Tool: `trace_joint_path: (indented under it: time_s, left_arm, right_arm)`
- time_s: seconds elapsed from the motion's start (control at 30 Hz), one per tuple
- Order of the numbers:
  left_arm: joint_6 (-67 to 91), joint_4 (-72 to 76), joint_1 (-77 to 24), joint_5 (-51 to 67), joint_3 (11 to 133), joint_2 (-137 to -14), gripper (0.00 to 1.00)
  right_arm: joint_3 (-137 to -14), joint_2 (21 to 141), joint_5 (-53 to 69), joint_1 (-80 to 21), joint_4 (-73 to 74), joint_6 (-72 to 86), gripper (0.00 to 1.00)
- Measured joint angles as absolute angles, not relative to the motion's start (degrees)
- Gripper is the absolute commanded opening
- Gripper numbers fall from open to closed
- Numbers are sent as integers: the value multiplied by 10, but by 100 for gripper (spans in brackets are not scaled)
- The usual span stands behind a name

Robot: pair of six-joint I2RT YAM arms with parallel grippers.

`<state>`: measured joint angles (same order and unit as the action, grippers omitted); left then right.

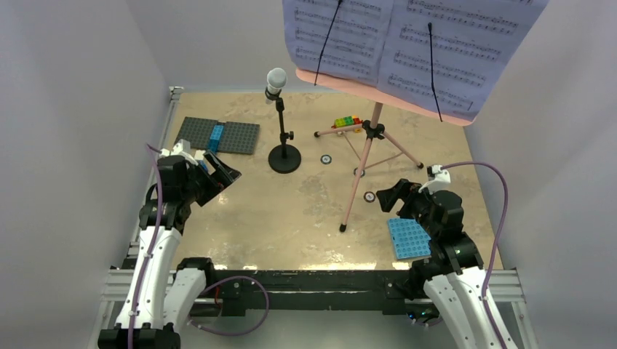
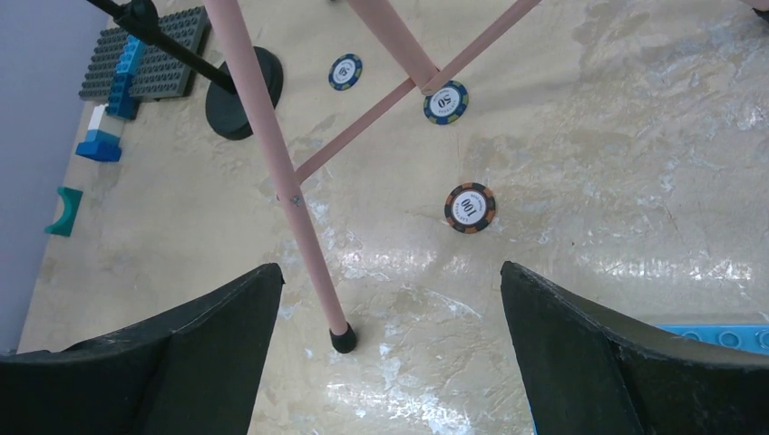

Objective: Pack up the instrument practice props

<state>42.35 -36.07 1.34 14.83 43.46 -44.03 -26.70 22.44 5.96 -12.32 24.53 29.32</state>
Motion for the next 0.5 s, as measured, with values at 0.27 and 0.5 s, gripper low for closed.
trace_joint_path:
  time_s: [0.27, 0.5]
  left_arm:
    - [413, -330, 13, 180, 422, -397, 97]
    - [408, -286, -9, 204, 409, -395, 92]
  right_arm:
    - [-267, 225, 76, -123, 244, 284, 93]
    - [-267, 225, 91, -123, 236, 283, 93]
